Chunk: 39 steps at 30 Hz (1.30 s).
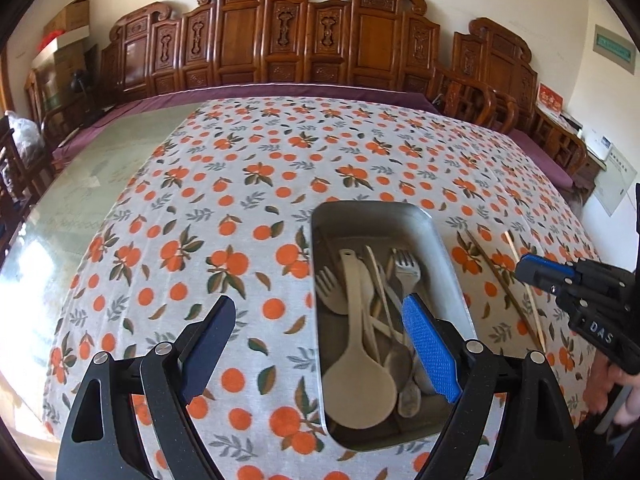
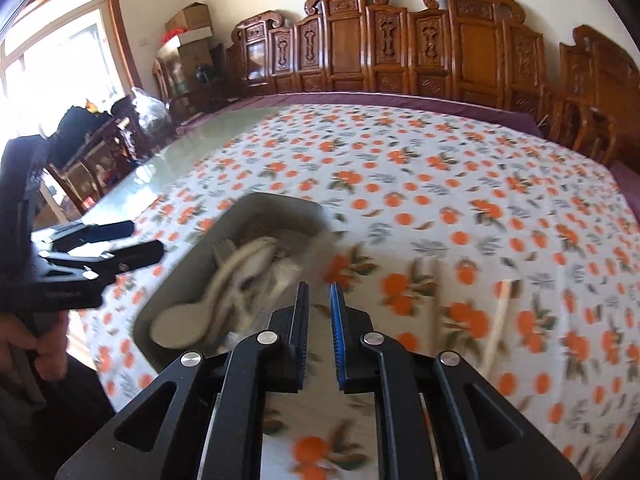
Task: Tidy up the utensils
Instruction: 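Grasp a wooden chopstick on the cloth with the right tool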
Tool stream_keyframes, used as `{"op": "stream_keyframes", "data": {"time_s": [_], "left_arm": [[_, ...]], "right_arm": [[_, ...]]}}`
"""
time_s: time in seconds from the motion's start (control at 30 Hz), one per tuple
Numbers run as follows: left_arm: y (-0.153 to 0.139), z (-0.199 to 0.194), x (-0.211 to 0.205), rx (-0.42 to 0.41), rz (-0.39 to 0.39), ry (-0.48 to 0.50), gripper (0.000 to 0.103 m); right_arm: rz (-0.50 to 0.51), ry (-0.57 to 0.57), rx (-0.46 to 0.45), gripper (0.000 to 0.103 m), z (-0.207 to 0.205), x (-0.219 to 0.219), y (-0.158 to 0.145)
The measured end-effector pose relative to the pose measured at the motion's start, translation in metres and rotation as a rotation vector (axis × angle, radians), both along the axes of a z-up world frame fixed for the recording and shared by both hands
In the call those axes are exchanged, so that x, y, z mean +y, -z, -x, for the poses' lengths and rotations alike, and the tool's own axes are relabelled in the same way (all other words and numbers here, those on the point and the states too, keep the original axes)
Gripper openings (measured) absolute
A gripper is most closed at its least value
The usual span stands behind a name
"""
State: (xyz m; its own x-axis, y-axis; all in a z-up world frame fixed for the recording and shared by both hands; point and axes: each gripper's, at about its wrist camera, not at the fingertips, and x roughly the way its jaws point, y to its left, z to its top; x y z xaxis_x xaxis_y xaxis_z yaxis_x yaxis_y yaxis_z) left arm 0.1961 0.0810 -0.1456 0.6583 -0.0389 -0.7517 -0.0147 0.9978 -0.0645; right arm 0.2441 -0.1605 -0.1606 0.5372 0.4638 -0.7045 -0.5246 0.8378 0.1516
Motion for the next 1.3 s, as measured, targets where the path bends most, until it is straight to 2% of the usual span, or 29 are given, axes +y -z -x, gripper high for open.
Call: {"op": "stream_keyframes", "data": {"time_s": [0.1, 0.2, 0.4, 0.63, 0.7, 0.77, 1.0, 1.3], "left_arm": [[0.001, 0.001, -0.008, 0.002, -0.002, 0.017, 0.082], [0.0, 0.002, -0.017, 0.002, -0.008, 0.037, 0.082], [-0.002, 0.006, -0.037, -0.001, -0.006, 0.079, 0.082], [-0.007, 0.013, -0.066, -0.011, -0.007, 0.139, 0.082], [-0.008, 0.015, -0.075, -0.011, -0.011, 0.155, 0.082], [-0.008, 0.016, -0.081, -0.009, -0.012, 0.167, 0.082], [-0.009, 0.019, -0.101, -0.006, -0.025, 0.199, 0.082], [-0.006, 0.023, -0.129, 0.01, -0.046, 0.249, 0.082]], "right_arm": [[0.047, 0.037, 0.002, 0.015, -0.004, -0.023, 0.008], [0.069, 0.089, 0.011, 0.028, -0.01, -0.045, 0.018], [0.079, 0.179, 0.07, 0.029, -0.023, -0.076, 0.047], [0.151, 0.176, 0.12, 0.028, -0.023, -0.073, 0.073], [0.185, 0.174, 0.109, 0.023, -0.021, -0.071, 0.076], [0.205, 0.175, 0.1, 0.023, -0.019, -0.071, 0.076], [0.207, 0.188, 0.108, 0.006, -0.019, -0.085, 0.075], [0.163, 0.217, 0.109, 0.006, -0.023, -0.106, 0.069]]}}
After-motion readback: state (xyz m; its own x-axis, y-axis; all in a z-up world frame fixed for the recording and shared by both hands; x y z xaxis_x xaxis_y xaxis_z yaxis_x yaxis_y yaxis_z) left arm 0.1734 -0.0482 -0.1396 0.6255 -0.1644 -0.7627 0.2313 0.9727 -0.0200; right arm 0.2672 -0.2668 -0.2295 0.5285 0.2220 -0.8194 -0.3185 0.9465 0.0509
